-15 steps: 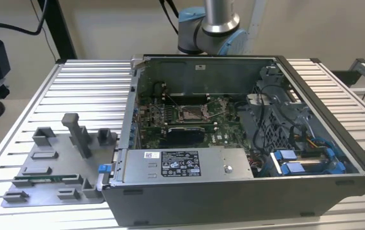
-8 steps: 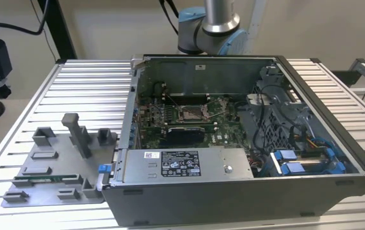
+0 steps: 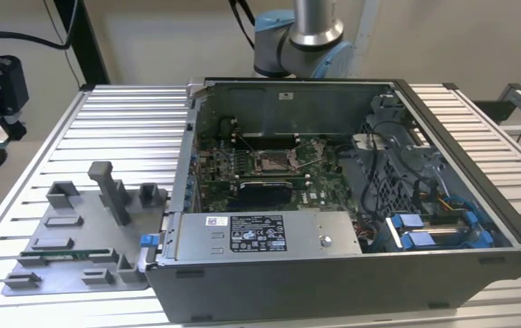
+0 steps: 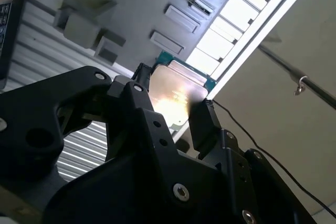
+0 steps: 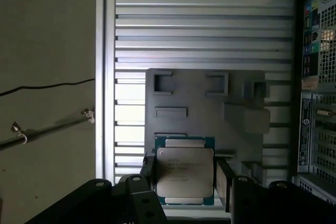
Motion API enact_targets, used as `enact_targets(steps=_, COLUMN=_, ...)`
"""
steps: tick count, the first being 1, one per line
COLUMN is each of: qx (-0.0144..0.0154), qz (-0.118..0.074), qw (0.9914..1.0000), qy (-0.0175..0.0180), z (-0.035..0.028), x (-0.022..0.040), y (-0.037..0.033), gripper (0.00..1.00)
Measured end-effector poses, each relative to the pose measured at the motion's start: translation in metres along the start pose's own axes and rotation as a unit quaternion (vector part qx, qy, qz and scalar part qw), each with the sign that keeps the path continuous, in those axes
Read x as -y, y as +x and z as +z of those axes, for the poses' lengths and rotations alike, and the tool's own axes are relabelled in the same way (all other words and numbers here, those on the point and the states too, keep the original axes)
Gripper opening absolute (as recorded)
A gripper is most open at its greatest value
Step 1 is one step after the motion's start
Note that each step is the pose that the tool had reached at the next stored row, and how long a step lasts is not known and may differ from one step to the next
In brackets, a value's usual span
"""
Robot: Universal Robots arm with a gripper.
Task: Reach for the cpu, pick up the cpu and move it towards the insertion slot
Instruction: 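Pick up the cpu and move it towards the insertion slot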
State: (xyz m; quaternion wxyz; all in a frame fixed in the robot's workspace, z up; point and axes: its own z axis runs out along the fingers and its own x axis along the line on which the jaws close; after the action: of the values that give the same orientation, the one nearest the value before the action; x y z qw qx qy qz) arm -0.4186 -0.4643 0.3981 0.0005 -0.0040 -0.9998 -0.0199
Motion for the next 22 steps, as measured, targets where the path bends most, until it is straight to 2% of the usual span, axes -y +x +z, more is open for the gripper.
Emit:
enact_targets(steps=13, qx=-0.0006, qz=0.000, qw=1.00000, qy=0.0000, z=0.0000, x=-0.0002, y=-0.0280, gripper=0.00)
enact_targets(steps=22, qx=-0.0014, qz=0.000, qw=1.00000, qy=0.0000, z=-0.0001, x=-0.0004, y=-0.0512, gripper=0.00)
